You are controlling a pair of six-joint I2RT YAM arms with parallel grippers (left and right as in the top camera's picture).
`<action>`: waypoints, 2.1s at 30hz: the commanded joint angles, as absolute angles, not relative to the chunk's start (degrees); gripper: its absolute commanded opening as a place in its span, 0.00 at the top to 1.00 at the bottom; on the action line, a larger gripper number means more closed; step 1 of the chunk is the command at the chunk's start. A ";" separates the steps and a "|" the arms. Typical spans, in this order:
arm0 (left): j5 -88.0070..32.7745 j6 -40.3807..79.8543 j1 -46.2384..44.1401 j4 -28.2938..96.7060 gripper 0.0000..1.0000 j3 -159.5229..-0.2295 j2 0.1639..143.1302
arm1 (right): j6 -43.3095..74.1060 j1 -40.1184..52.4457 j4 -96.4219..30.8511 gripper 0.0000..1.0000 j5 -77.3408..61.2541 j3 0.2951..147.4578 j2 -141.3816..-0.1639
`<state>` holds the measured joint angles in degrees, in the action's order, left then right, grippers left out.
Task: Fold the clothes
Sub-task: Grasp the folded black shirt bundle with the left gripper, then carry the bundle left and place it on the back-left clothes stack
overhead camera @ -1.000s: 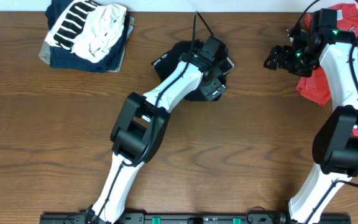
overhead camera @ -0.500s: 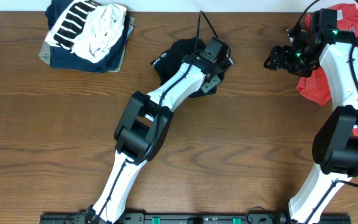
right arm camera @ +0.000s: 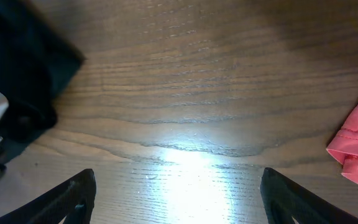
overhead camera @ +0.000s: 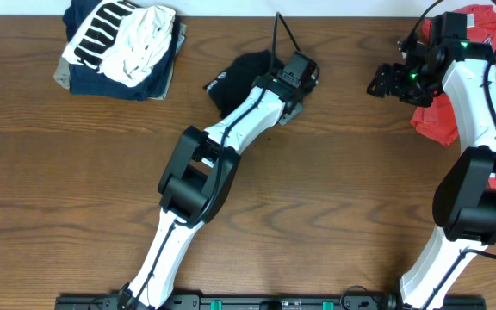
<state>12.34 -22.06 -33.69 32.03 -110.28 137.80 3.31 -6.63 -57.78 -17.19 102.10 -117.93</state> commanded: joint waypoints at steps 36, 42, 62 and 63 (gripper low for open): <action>25.04 -28.69 -3.20 19.84 0.94 -109.82 105.60 | 2.55 -6.68 -57.23 0.19 -16.53 102.96 -116.88; 19.53 -33.23 2.39 14.41 0.94 -109.80 107.04 | 2.96 -6.52 -56.82 0.20 -16.53 102.96 -116.88; 11.03 -32.95 9.76 5.21 0.94 -109.80 121.30 | 4.21 -5.23 -56.38 0.22 -16.49 102.96 -116.88; 11.03 -32.95 9.39 5.02 0.94 -109.80 121.40 | 4.21 -5.23 -56.38 0.22 -16.49 102.96 -116.90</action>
<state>12.51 -32.84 10.96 6.72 -108.84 122.28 3.55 -6.00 -56.34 -16.69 102.10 -117.93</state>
